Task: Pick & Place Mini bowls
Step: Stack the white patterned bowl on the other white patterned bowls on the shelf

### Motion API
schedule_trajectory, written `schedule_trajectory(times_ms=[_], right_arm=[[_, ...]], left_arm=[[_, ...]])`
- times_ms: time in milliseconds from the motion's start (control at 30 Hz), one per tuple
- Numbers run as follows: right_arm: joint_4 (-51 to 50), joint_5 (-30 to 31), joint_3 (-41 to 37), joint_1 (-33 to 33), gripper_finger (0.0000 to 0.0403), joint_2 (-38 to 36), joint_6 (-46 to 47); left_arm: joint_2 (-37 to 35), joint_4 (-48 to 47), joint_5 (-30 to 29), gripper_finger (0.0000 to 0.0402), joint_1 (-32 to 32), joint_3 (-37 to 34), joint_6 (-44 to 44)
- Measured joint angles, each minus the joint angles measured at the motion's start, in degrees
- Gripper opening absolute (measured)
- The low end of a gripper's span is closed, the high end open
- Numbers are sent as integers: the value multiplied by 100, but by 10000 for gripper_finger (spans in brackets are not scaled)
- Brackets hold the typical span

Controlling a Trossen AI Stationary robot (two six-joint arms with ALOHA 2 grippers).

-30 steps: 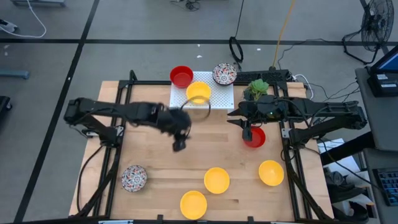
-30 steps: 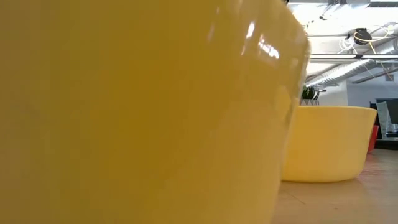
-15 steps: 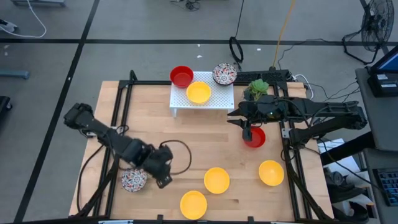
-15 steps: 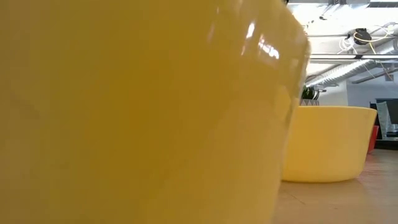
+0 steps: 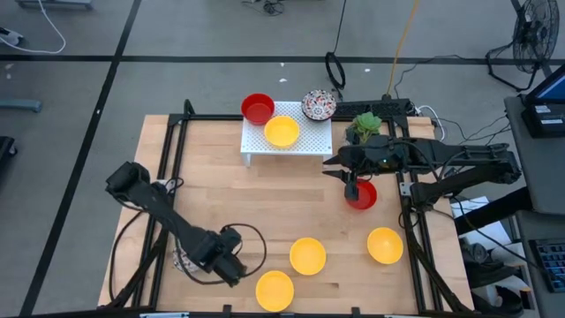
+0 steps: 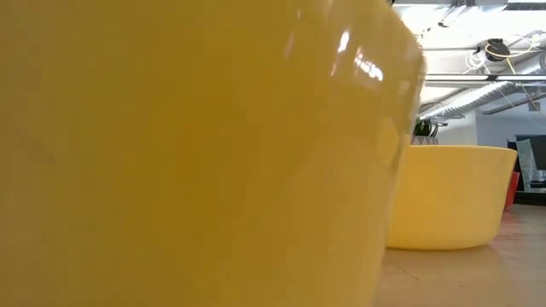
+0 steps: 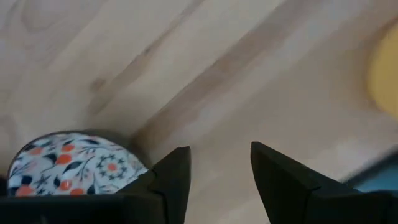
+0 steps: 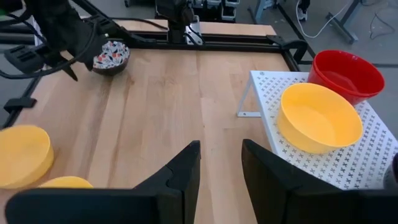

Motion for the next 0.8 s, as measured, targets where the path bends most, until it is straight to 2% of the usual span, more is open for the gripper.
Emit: schedule_trajectory(times_ms=[167,367,567,800], right_arm=[[-2,-1,0,1,105,0,-250],[-98,-1,0,1,105,0,-251],[-281,-1,0,2,105,0,-251],[-346,-1,0,2,105,0,-251]], left_arm=[[173,-427,242,170,-5,-4,-423],[239,-546,441,170,-111,-2,-509],[246,-981,436,170,-351,-2,-1315],[240,-801,462,170,-644,-184,-1856]])
